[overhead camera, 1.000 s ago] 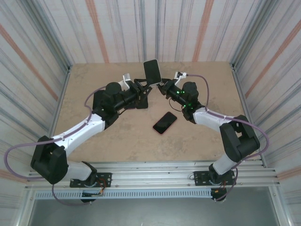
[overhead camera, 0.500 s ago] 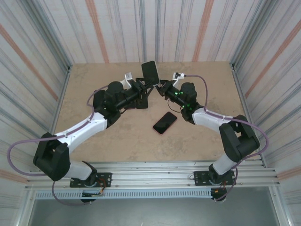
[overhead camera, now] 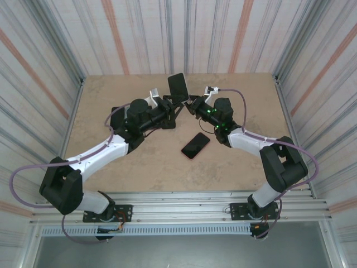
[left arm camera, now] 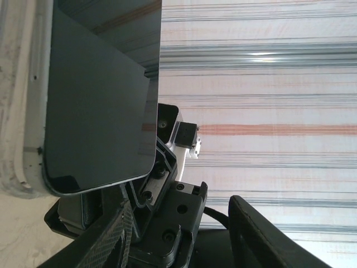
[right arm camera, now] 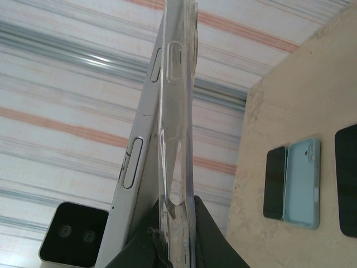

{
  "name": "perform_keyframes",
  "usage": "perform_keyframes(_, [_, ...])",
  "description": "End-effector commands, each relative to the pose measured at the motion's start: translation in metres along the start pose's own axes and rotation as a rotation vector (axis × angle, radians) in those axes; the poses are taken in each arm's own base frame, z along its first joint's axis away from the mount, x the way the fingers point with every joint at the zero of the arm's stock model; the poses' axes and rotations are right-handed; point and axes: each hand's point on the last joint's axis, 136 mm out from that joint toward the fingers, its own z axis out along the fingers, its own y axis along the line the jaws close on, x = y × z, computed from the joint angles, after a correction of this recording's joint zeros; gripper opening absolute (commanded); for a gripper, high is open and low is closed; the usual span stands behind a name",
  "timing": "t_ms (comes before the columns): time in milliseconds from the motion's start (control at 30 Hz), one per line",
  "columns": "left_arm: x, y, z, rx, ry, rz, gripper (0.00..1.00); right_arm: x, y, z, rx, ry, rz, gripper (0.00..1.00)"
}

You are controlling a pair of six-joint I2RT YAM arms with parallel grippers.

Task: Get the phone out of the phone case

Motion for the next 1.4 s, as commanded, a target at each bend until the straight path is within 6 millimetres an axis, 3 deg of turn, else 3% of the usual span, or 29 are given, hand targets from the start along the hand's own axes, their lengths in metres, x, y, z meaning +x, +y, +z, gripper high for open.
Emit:
perform_keyframes(0, [0.001, 0.01, -0.002, -0.01, -0.015, 0.006, 0.49, -0.013, 0.035, -0.007, -0.091, -0.051, -0.066, 0.0])
perform_keyframes(733, [-0.017, 0.003, 0.003, 0.02, -0.069, -0.001, 0.48, 0.002, 0.044, -0.008, -0.11, -0.007, -0.1, 0.0])
perform_keyframes(867, [-0.025, 0.004, 0.005, 0.018, -0.105, -0.017, 0.48, 0.006, 0.042, -0.009, -0.111, -0.015, -0.102, 0.0])
perform_keyframes(1000, [-0.037, -0.009, 0.007, 0.069, -0.167, -0.034, 0.47, 0.008, 0.04, -0.01, -0.112, -0.044, -0.103, 0.0])
perform_keyframes(1267, [-0.033, -0.014, 0.003, 0.094, -0.152, -0.053, 0.44, 0.006, 0.024, -0.012, -0.072, -0.077, -0.113, 0.0])
perform_keyframes(1367, [-0.037, -0.011, -0.002, 0.084, -0.178, -0.054, 0.43, 0.006, 0.028, -0.011, -0.093, -0.074, -0.117, 0.0])
